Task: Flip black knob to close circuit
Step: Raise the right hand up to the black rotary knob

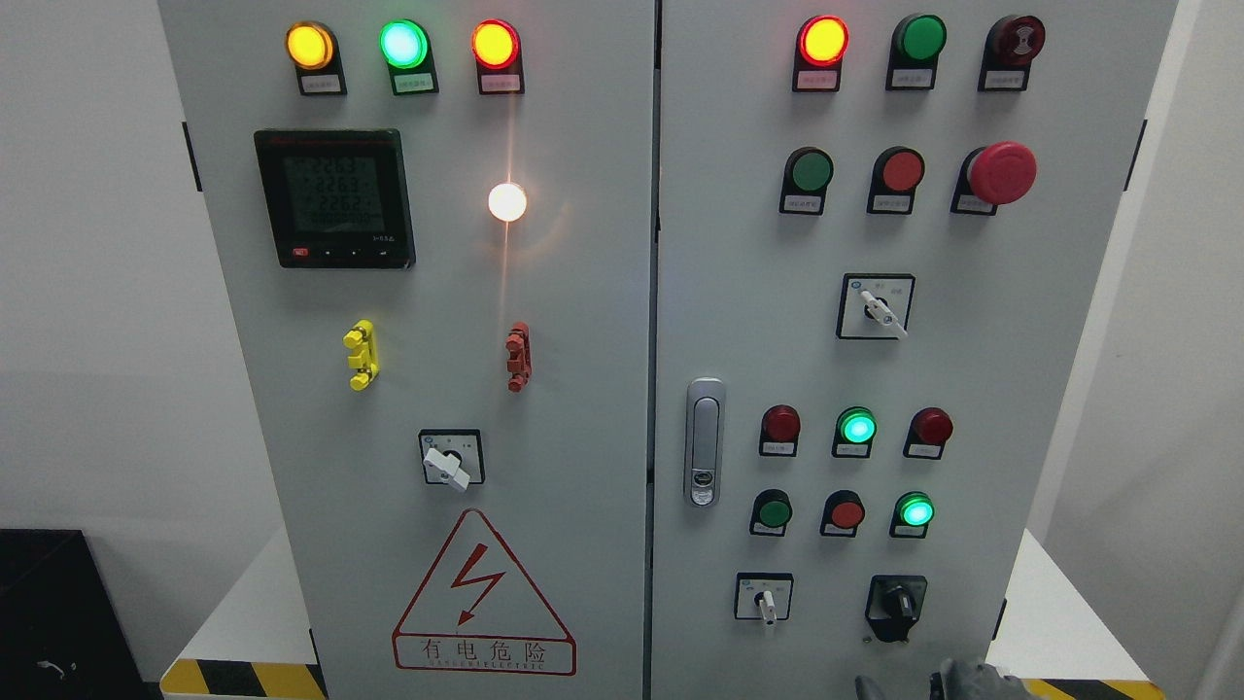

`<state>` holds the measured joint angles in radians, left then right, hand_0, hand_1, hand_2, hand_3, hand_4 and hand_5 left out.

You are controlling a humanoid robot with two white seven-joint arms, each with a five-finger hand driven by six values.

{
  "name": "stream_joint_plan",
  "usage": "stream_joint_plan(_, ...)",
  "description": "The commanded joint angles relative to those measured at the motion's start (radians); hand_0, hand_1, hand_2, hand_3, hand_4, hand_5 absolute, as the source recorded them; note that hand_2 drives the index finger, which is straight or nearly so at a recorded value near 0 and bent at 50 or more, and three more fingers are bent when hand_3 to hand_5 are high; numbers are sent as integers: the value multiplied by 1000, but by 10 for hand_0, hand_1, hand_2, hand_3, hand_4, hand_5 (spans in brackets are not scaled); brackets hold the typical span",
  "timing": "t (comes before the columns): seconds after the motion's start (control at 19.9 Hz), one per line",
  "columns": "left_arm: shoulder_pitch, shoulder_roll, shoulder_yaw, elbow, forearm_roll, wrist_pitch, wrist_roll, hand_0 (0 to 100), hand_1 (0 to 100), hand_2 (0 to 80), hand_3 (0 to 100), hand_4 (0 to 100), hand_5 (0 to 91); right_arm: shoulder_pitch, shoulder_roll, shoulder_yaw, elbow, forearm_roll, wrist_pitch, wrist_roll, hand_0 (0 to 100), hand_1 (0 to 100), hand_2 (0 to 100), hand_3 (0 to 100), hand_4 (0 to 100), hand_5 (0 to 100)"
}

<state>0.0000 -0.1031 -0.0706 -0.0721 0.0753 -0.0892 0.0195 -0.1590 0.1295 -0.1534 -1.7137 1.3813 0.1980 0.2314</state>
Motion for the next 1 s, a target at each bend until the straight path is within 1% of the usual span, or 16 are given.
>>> stream_joint_plan(0.0,6,0,0,0,0,0,0,120,556,0,0,0,0,-28,2,0,-20,10,1,6,0,0,958,1000,958,969)
stream_joint_plan(0.25,6,0,0,0,0,0,0,120,556,0,0,0,0,-53,4,-1,-12,18,14,8,0,0,959,1000,959,969)
stream_joint_plan(0.5,6,0,0,0,0,0,0,120,556,0,0,0,0,-57,4,-5,-10,33,15,9,0,0,958,1000,959,969)
stream_joint_plan(0.75,6,0,0,0,0,0,0,120,556,0,0,0,0,-74,2,-24,2,42,15,8,0,0,958,1000,959,969)
stream_joint_plan(0.95,6,0,0,0,0,0,0,120,556,0,0,0,0,-77,2,-26,19,44,15,6,0,0,958,1000,958,969)
